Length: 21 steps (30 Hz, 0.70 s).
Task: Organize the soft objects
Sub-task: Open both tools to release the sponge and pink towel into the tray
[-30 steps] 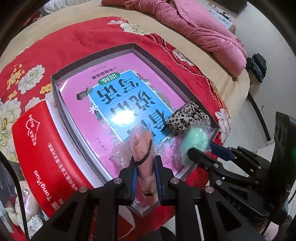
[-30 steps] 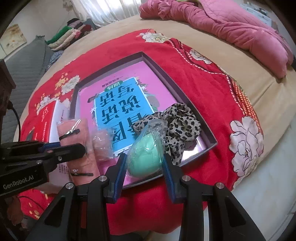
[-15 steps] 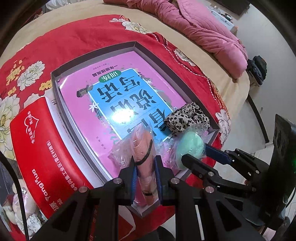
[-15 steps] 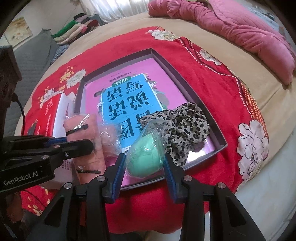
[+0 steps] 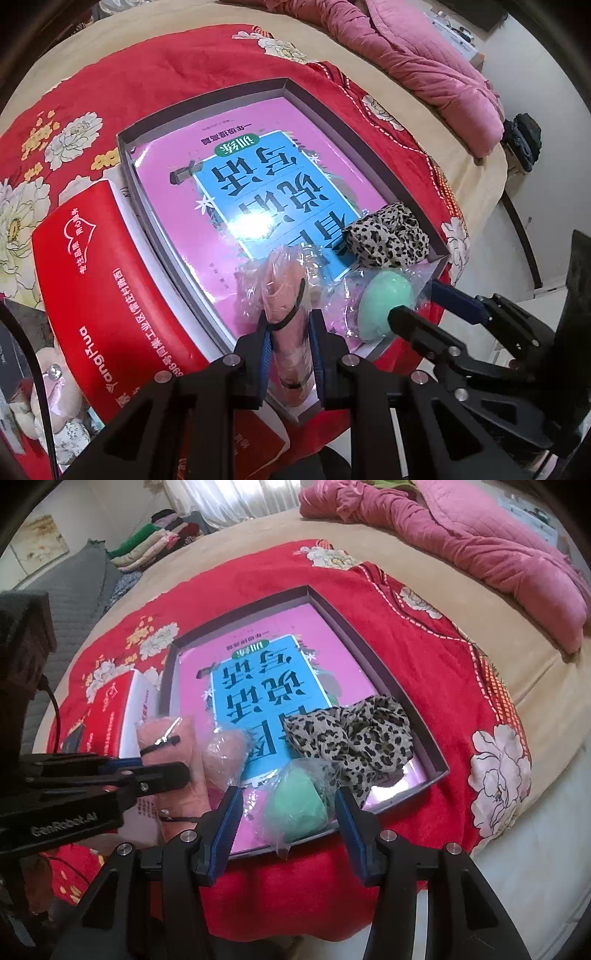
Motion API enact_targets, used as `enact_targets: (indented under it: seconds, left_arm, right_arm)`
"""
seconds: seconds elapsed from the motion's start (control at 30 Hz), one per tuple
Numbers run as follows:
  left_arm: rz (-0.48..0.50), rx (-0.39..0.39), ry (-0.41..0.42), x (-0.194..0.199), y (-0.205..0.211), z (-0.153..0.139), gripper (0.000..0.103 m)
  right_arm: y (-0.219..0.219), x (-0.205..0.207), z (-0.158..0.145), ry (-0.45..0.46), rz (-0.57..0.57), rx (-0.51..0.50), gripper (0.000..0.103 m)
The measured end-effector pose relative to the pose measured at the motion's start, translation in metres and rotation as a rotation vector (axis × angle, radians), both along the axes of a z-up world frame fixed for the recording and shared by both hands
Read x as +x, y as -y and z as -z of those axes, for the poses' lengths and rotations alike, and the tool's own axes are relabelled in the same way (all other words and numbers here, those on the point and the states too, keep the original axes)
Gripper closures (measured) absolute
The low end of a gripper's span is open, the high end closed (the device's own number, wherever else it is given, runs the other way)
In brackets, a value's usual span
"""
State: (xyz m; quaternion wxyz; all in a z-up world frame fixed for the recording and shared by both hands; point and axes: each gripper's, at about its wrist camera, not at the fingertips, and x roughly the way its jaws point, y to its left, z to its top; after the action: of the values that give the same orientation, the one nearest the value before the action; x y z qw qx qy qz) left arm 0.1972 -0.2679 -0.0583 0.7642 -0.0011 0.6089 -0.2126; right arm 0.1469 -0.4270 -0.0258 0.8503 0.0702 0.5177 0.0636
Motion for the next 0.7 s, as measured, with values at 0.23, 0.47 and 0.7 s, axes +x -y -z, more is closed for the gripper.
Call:
enact_targets:
  seconds: [0.23, 0.47, 0.7]
  left_arm:
    - [0.011, 0.017, -0.003, -0.002, 0.002, 0.0, 0.08]
    - [0.026, 0.028, 0.008, -0.006, 0.005, -0.003, 0.068]
    - [0.033, 0.033, 0.016, -0.008, 0.005, -0.008, 0.06]
  right_arm:
    - [-0.002, -0.003, -0.007, 0.009, -0.002, -0.002, 0.049]
    - [0.0, -0.005, -0.012, 0.013, 0.009, -0.012, 0.048]
    - [0.007, -0.008, -0.018, 0.018, 0.042, -0.013, 0.043]
